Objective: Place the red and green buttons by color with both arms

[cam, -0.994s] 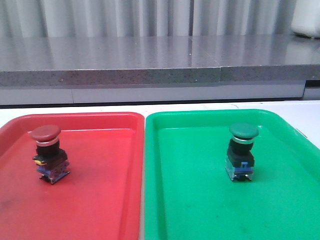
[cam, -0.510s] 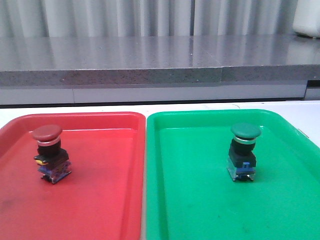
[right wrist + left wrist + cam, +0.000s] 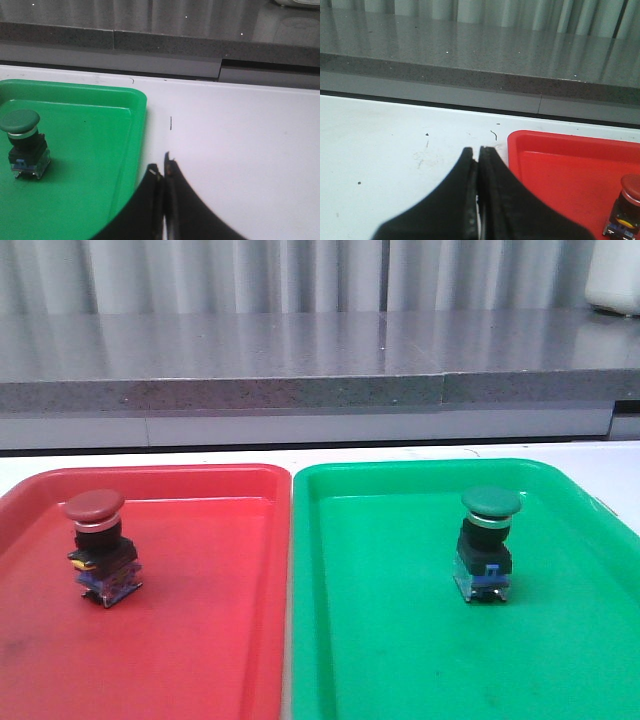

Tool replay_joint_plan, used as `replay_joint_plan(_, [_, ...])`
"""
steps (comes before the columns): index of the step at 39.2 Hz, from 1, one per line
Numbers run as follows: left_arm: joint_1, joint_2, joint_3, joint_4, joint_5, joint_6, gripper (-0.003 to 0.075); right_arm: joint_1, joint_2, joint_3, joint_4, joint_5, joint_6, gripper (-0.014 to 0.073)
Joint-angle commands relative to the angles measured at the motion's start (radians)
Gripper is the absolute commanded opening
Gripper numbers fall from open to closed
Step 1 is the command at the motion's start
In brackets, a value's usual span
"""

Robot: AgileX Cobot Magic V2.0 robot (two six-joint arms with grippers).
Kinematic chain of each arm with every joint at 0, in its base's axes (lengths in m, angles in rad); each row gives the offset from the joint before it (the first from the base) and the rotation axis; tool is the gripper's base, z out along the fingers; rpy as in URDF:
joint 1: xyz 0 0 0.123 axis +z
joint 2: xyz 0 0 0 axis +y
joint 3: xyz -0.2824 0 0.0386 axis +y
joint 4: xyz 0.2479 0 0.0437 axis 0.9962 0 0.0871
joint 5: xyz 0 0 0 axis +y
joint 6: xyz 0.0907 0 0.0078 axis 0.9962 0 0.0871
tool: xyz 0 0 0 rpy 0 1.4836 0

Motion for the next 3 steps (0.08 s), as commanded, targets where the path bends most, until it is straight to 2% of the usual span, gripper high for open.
replay_joint_plan(1, [0.000, -0.016, 0.023, -0.008, -0.087, 0.001, -0.0020, -0.007, -0.017, -0.006, -0.002, -0.088, -0.005, -0.0061])
replay_joint_plan(3, [0.000, -0.016, 0.023, -0.008, -0.087, 0.001, -0.0020, -0.007, -0.017, -0.006, -0.002, -0.088, -0.005, -0.0061])
